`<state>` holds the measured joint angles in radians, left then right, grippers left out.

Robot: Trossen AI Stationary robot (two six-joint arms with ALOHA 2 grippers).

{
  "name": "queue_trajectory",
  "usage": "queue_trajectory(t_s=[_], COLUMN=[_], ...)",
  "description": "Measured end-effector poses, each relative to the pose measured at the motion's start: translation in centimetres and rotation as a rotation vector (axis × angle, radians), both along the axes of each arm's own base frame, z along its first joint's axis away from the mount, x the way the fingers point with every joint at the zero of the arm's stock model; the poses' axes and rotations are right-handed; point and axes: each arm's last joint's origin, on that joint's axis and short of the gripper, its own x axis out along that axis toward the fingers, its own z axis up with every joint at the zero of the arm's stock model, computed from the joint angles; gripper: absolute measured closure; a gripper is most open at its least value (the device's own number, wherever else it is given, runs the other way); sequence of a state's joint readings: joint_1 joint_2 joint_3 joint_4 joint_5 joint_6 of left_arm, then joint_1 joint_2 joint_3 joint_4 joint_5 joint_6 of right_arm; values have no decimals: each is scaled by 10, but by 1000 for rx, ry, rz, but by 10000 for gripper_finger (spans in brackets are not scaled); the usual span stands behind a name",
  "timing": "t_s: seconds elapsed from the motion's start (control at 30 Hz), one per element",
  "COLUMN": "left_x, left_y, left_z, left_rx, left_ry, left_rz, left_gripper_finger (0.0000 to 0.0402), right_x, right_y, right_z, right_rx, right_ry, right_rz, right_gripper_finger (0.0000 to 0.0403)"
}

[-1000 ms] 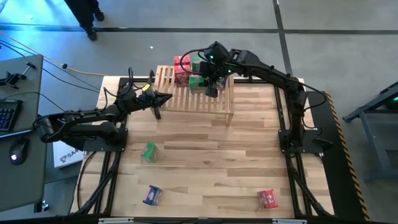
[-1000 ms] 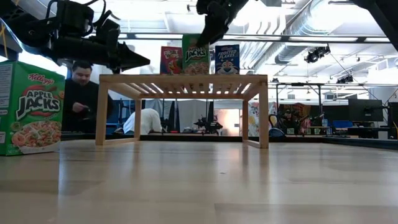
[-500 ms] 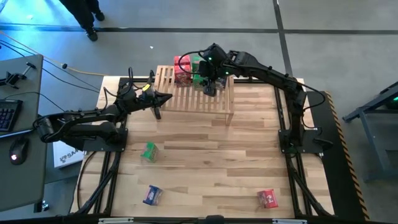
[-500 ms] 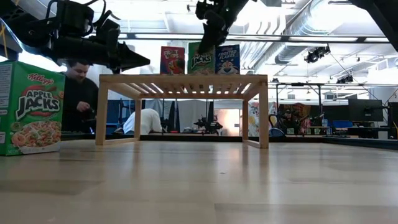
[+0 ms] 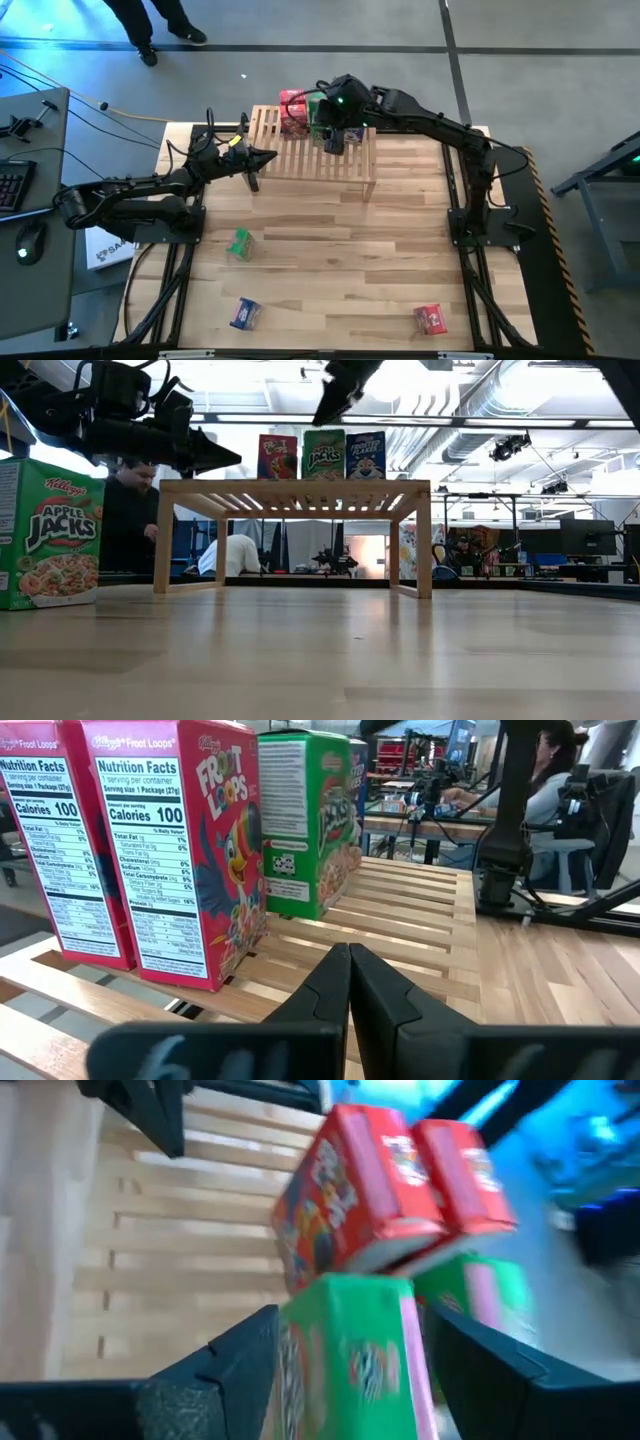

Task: Stack cereal on shelf
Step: Put the bottom green cereal box on the shelf aligned with the other green cereal box

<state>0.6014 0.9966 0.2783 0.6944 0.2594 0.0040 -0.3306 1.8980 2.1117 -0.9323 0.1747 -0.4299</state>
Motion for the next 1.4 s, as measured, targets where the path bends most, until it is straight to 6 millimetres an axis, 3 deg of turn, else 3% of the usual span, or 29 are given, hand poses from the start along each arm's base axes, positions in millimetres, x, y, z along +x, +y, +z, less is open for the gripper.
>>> queue_trajectory(t_s=[0.1, 0.23, 0.33, 0.57, 1.1, 1.4], left_x=[0, 0, 0, 0, 0, 0], left_y=[0, 0, 0, 0, 0, 0], left_z=[0, 0, 0, 1, 0, 0], left_rx=[0, 0, 1, 4, 1, -1], left_ry=[0, 0, -1, -5, -1, 1], left_rz=[0, 0, 0, 1, 0, 0], left_gripper_finger=[401, 401, 401, 401, 401, 401], right_x=[-12, -26, -28, -12, 14, 11], right_y=[22, 39, 38, 25, 2, 11], right_z=[10, 8, -1, -21, -48, -50], right_rx=[-37, 61, 129, 126, 112, 132], right_ry=[49, 148, 208, 242, 219, 257], right_rz=[-15, -10, -49, -97, -157, -183], right_gripper_finger=[189, 232, 281, 393, 402, 402])
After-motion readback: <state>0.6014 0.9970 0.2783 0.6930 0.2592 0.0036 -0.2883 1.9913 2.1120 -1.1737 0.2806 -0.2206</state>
